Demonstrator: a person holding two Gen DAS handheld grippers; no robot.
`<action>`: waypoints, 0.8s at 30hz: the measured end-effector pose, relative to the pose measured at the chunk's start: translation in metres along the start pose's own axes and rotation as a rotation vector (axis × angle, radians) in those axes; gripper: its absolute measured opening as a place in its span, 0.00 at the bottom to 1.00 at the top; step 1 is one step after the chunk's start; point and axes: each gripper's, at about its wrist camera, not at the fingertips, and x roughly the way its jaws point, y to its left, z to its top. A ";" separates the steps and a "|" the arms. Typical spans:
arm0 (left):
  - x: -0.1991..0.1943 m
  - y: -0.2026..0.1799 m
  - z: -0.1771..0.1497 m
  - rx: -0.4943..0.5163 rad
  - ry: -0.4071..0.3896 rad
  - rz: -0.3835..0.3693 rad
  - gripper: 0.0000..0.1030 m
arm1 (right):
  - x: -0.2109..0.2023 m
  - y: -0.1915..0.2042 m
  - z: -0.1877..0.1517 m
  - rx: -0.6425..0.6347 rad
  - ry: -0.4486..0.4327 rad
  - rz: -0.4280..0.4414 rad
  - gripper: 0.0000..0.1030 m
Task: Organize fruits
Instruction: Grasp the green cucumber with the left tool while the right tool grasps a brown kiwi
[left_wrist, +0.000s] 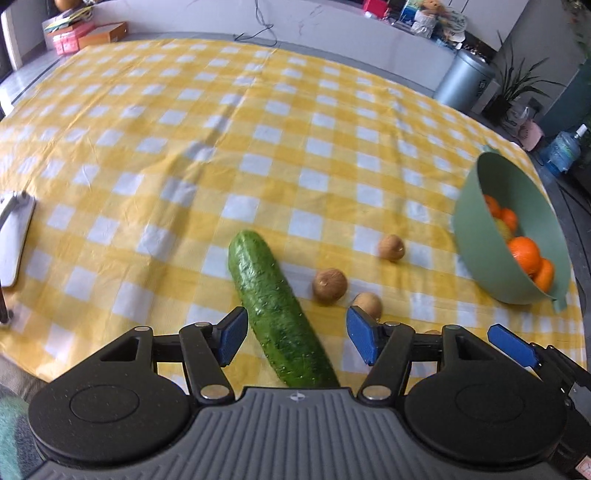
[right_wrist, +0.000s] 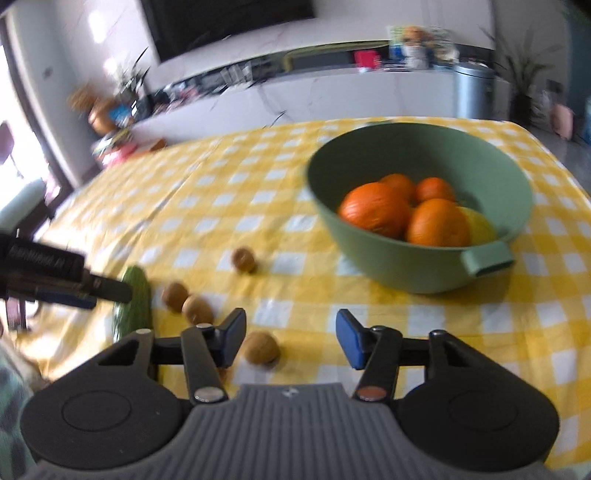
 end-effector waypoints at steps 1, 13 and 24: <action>0.003 0.001 0.001 -0.003 0.007 0.003 0.70 | 0.002 0.002 0.000 -0.012 0.009 0.002 0.49; 0.022 0.018 0.000 -0.123 0.003 0.025 0.70 | 0.026 -0.005 0.003 0.076 0.104 0.074 0.39; 0.034 0.018 -0.002 -0.123 0.003 0.047 0.70 | 0.035 0.001 0.001 0.040 0.165 0.087 0.27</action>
